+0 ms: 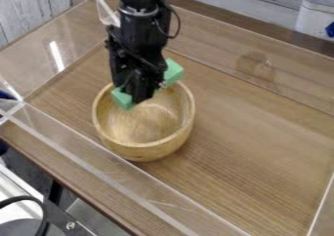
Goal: Remove the green block from inside the brown bowl and put it on the table
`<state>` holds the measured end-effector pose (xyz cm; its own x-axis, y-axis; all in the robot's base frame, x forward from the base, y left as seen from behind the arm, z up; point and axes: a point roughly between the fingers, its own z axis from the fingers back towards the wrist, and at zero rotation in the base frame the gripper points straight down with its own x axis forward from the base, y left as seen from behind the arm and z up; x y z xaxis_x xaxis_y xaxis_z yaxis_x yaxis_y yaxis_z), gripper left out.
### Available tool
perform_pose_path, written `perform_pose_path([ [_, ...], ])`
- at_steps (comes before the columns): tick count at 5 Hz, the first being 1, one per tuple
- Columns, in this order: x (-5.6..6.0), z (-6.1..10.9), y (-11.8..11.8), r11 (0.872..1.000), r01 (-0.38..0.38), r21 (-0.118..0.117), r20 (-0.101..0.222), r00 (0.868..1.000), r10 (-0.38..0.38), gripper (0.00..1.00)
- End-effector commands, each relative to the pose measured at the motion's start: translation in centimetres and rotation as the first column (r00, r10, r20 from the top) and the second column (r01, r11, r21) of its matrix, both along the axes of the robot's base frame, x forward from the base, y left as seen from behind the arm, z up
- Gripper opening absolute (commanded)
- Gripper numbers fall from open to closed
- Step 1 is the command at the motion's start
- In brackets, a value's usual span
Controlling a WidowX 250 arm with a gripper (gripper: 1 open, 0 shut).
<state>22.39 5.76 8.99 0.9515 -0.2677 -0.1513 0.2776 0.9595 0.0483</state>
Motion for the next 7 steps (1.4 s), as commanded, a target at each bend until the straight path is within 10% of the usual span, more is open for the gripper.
perform_pose_path([
  [1,-0.1,1.6,0.2,0.998,0.044,0.035,0.053,0.998,-0.046,0.0],
  [2,-0.2,0.4,0.5,0.999,0.054,-0.005,0.029,0.998,-0.054,1.0],
  [3,-0.2,-0.7,0.8,0.997,0.06,-0.04,0.006,0.998,-0.059,0.0],
  [4,-0.2,-1.4,1.2,0.996,0.06,-0.068,-0.012,0.998,-0.061,0.0],
  [5,-0.8,-2.3,1.6,0.993,0.076,-0.092,-0.01,0.997,-0.078,1.0],
  [6,-1.6,-3.4,2.1,0.989,0.094,-0.115,-0.013,0.995,-0.096,0.0],
  [7,-1.7,-2.8,1.8,0.986,0.096,-0.137,0.004,0.995,-0.097,0.0],
])
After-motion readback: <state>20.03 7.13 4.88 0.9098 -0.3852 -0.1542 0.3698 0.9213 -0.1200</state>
